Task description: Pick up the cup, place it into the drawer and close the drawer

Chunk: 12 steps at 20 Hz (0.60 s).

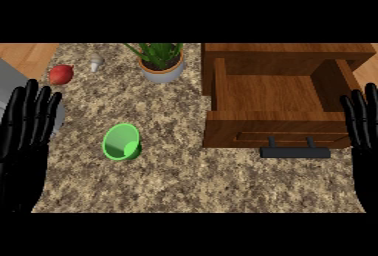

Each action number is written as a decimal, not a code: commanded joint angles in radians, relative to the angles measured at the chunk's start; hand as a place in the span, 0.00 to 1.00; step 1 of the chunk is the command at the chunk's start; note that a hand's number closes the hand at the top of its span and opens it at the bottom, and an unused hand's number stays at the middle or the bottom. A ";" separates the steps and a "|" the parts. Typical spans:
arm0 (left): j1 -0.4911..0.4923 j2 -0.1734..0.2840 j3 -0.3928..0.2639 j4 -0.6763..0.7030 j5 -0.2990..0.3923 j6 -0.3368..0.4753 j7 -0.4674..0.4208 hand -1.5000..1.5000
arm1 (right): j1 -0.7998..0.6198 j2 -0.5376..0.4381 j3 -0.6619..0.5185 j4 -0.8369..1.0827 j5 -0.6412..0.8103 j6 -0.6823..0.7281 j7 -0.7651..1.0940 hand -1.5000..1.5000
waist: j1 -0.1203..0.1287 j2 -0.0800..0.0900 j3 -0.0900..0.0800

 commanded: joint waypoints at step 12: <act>-0.119 0.113 0.144 0.339 0.511 -0.335 0.047 0.00 | -0.150 -0.051 0.038 0.101 -0.084 0.115 0.133 0.00 | -0.007 0.000 0.010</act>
